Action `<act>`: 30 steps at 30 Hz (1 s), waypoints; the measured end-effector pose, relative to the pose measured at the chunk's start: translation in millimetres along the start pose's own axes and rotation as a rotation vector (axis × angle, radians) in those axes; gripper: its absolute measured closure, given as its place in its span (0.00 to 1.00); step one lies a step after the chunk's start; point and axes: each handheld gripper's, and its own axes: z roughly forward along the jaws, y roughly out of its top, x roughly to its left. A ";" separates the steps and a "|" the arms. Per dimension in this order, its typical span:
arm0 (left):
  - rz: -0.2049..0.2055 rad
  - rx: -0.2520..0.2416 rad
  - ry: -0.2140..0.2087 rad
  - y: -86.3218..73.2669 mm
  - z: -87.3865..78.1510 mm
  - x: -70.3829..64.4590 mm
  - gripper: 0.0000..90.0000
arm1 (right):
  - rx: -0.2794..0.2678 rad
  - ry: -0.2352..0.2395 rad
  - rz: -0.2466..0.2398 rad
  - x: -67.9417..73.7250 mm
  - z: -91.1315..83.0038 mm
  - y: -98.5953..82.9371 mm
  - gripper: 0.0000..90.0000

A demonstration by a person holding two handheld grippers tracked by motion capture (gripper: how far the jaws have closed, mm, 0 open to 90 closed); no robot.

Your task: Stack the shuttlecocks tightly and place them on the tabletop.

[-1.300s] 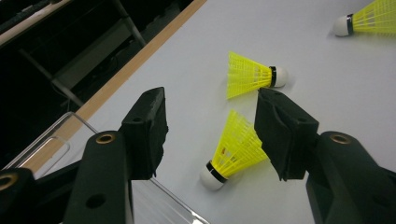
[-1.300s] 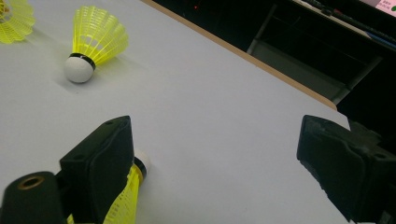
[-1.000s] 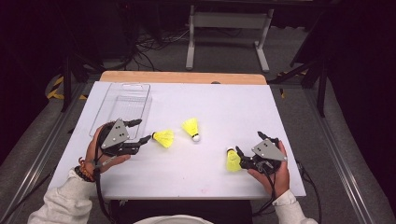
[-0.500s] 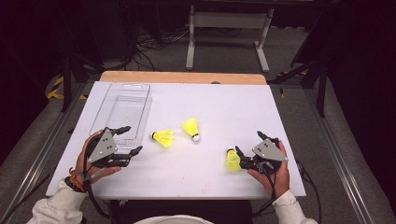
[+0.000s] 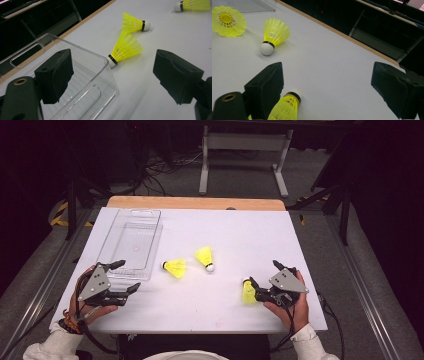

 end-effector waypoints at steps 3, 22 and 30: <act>-0.026 -0.013 -0.002 -6.3 -4.0 1.8 0.16 | -0.006 0.020 0.000 1.2 0.7 4.5 0.13; -0.121 -0.018 -0.007 -23.9 -9.8 0.6 0.11 | 0.016 0.275 -0.053 22.8 35.0 66.8 0.20; -0.107 -0.008 -0.020 -24.4 -6.5 -3.9 0.07 | 0.147 0.415 -0.156 38.0 89.3 111.7 0.28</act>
